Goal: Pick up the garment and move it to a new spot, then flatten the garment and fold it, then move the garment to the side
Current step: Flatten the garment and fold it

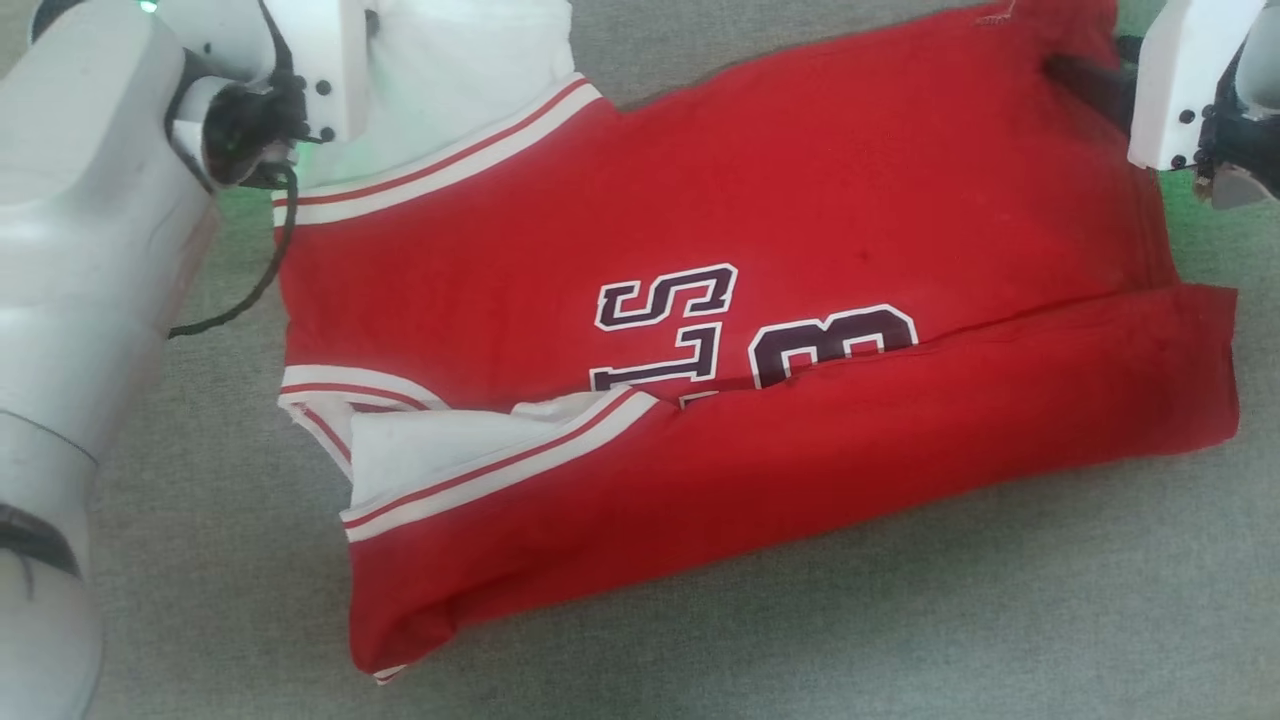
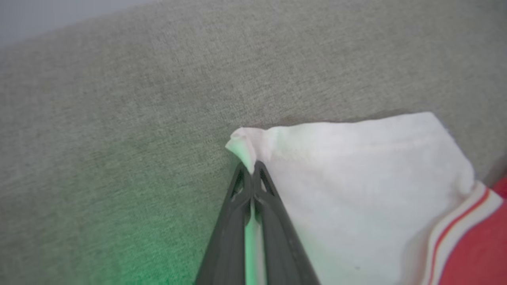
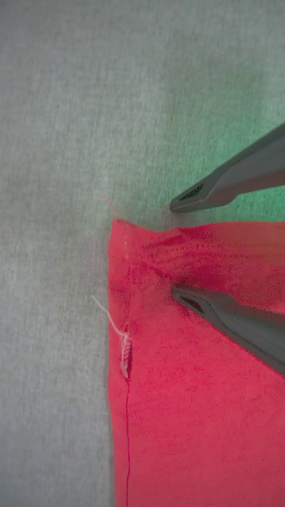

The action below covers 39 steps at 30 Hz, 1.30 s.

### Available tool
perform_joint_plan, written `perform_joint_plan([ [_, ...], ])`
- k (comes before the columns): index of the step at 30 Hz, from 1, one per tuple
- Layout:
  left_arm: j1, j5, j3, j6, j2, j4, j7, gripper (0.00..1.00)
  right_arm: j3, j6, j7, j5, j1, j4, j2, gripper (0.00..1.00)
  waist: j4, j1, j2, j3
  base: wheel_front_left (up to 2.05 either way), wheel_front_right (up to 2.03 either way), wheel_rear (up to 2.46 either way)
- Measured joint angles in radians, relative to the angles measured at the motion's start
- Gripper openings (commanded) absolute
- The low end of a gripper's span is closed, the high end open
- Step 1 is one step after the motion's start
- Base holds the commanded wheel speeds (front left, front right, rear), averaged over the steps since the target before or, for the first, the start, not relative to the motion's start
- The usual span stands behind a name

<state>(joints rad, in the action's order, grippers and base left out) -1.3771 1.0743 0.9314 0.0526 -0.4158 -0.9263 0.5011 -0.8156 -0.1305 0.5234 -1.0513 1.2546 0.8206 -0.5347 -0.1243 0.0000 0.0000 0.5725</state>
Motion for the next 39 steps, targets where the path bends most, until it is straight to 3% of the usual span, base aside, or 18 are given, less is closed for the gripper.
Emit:
perform_joint_plan([
  [1,0.000,0.001,0.000,0.006,0.006,-0.006,-0.003,0.00,-0.007,0.000,0.000,-0.011,0.000,-0.002,0.000,0.00,0.003,0.0000,0.0000,-0.002,0.00,0.00,0.00],
  [11,0.094,0.026,0.005,0.068,0.045,-0.024,-0.163,0.00,-0.092,-0.001,-0.146,-0.036,-0.056,-0.040,-0.047,0.00,0.032,0.0000,0.0000,-0.104,0.00,0.00,0.00],
  [16,0.162,0.068,0.000,0.075,0.030,0.077,-0.234,0.00,-0.129,-0.001,-0.186,-0.079,-0.143,-0.113,-0.105,0.00,0.058,0.0000,0.0000,-0.207,0.00,0.00,0.00],
  [20,0.255,0.121,0.012,0.076,-0.025,0.260,-0.276,0.00,-0.153,-0.001,-0.228,-0.102,-0.227,-0.192,-0.177,0.00,0.086,0.0000,0.0000,-0.284,0.00,0.00,0.00],
  [21,0.315,0.137,0.021,0.076,-0.076,0.360,-0.295,0.00,-0.158,-0.001,-0.247,-0.119,-0.274,-0.236,-0.210,0.00,0.101,0.0000,0.0000,-0.317,0.00,0.00,0.00],
  [26,0.495,0.167,0.026,0.076,-0.208,0.605,-0.370,0.00,-0.164,-0.001,-0.289,-0.154,-0.397,-0.322,-0.286,0.00,0.136,0.0000,0.0000,-0.364,0.00,0.00,0.00],
  [31,0.657,0.156,0.040,0.004,-0.294,0.800,-0.438,0.00,-0.148,-0.001,-0.348,-0.201,-0.522,-0.360,-0.352,0.00,0.162,0.0000,0.0000,-0.368,0.00,0.00,0.00],
  [39,0.830,0.168,0.044,-0.089,-0.343,0.961,-0.537,0.00,-0.102,-0.001,-0.450,-0.240,-0.633,-0.395,-0.409,0.00,0.169,0.0000,0.0000,-0.336,0.00,0.00,0.00],
])
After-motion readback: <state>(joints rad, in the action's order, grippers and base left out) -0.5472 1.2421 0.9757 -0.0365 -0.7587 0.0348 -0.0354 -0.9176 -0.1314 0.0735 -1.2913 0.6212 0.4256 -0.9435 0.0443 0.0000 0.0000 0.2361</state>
